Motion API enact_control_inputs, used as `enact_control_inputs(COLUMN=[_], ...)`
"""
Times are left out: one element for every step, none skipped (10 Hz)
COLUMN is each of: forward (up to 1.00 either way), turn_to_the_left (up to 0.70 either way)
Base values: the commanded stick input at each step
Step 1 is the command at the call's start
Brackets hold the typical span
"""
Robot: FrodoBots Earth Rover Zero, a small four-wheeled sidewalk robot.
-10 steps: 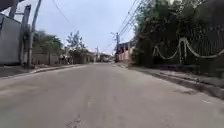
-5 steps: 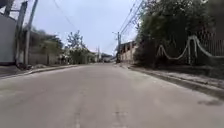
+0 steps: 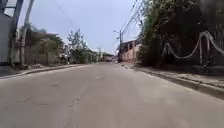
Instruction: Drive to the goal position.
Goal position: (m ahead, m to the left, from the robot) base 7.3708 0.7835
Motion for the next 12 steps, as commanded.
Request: enact_control_inputs(forward=[1.00, 1.00, 1.00, 1.00, 1.00, 1.00, 1.00, 1.00, 1.00, 1.00, 1.00, 1.00], turn_to_the_left=[-0.04, -0.20, -0.37, -0.20, 0.00, 0.00, 0.00, 0.00, 0.00, 0.00, 0.00, 0.00])
